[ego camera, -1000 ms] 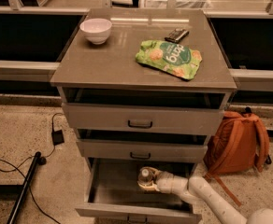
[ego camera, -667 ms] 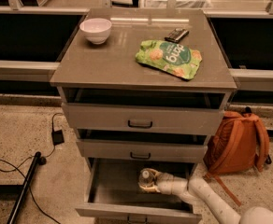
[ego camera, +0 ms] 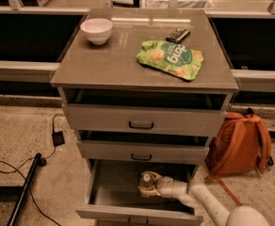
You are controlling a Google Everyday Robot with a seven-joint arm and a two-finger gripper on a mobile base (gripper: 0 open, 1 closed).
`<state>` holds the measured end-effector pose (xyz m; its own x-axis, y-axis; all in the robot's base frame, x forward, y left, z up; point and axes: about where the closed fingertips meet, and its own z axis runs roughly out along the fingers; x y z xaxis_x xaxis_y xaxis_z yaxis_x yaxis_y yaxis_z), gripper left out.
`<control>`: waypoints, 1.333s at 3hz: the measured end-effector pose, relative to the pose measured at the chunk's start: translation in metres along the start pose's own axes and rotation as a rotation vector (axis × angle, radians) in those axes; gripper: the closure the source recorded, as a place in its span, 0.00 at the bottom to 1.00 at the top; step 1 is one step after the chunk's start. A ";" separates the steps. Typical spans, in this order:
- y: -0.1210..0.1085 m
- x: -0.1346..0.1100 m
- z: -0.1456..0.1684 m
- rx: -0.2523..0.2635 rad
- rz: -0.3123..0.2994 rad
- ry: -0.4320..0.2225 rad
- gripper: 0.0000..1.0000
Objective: Place blue plastic bottle into bottom drawer
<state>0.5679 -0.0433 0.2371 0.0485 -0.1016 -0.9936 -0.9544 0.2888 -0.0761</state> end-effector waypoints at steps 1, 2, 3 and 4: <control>0.001 0.006 0.001 -0.003 0.015 -0.030 0.00; -0.001 0.001 0.000 -0.004 -0.010 -0.038 0.00; -0.004 -0.015 -0.011 0.010 -0.062 0.013 0.00; 0.000 -0.028 -0.032 0.063 -0.039 0.026 0.00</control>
Offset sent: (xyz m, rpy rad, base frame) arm 0.0007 -0.0022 0.0138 0.0142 -0.0717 0.0159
